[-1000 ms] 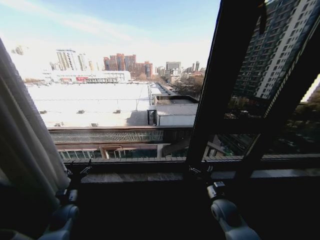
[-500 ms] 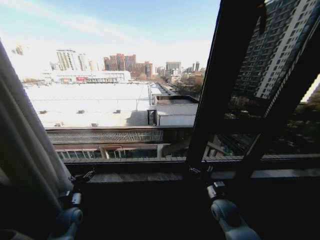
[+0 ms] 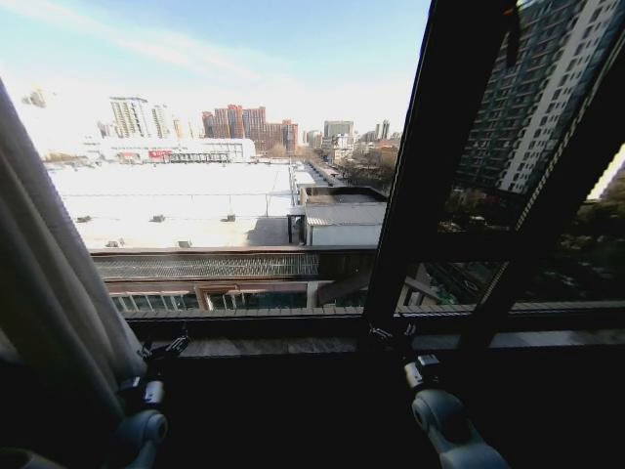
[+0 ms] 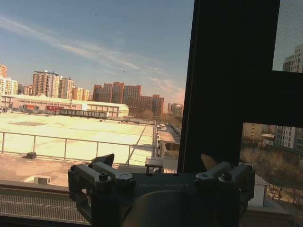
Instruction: Open the curtains by pulling them apart, changing their state from closed to fully open.
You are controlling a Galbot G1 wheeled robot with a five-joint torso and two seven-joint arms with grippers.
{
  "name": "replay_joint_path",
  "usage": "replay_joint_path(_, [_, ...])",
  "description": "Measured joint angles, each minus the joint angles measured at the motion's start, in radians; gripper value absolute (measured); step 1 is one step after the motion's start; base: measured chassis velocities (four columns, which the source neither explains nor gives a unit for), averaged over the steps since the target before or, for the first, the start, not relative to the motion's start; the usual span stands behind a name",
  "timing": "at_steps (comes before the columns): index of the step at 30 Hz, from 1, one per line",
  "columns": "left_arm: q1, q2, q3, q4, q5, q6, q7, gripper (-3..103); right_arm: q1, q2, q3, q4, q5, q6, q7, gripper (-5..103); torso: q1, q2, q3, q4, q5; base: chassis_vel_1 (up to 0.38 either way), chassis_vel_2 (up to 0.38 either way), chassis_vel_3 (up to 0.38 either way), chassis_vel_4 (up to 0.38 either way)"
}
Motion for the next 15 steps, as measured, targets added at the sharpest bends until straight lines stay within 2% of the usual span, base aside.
replay_joint_path(15, [0.000, 0.003, -0.002, 0.002, 0.009, -0.003, 0.001, 100, 0.000, 0.000, 0.000, 0.000, 0.000, 0.000, 0.000, 100, 0.000, 0.000, 0.000, 0.0000, -0.0001, 0.000, 0.000, 0.000, 0.000])
